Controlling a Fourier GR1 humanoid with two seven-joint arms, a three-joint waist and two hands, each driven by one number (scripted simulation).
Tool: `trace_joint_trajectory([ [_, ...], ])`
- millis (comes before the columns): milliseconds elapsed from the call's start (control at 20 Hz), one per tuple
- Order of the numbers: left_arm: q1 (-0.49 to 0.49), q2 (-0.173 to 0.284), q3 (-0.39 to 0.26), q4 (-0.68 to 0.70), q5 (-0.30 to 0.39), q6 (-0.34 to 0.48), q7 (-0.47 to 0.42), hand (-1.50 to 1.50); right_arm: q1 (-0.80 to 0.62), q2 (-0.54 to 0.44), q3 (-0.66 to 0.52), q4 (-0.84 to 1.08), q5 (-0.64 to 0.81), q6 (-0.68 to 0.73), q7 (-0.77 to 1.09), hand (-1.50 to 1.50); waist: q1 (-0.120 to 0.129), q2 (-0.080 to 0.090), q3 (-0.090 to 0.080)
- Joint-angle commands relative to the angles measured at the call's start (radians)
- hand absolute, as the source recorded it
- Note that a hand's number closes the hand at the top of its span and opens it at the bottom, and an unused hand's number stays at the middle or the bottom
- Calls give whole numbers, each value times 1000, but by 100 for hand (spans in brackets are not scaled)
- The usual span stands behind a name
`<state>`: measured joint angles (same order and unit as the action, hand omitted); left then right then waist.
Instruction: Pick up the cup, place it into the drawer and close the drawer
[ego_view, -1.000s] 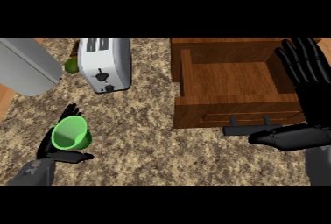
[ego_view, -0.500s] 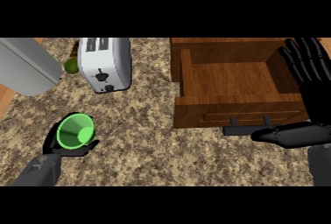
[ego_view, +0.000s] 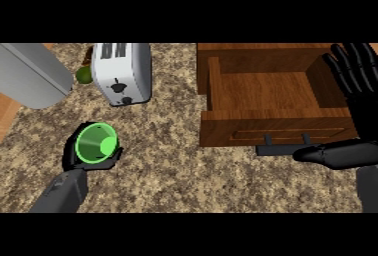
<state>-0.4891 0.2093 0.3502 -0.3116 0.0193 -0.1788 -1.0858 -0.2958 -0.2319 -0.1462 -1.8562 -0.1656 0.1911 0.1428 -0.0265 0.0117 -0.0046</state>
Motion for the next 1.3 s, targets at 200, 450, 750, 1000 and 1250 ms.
trace_joint_trajectory([
  [200,-83,-88,7,-71,33,-28,-99,150,-16,-30,-39,43,-23,26,-16,-150,17,-8,4],
  [450,-155,-127,-63,-214,17,-16,45,150,42,-17,-24,15,18,13,-29,-150,34,-19,6],
  [750,-275,-206,-135,-378,15,83,291,150,36,21,5,-7,55,-27,-31,-150,34,-18,5],
  [1000,-406,-208,-192,-474,52,154,490,150,21,13,9,-28,42,-23,9,-150,22,-16,5],
  [1250,-526,-209,-307,-530,103,309,675,150,21,-14,-36,35,44,-4,-51,-150,11,-15,5],
])
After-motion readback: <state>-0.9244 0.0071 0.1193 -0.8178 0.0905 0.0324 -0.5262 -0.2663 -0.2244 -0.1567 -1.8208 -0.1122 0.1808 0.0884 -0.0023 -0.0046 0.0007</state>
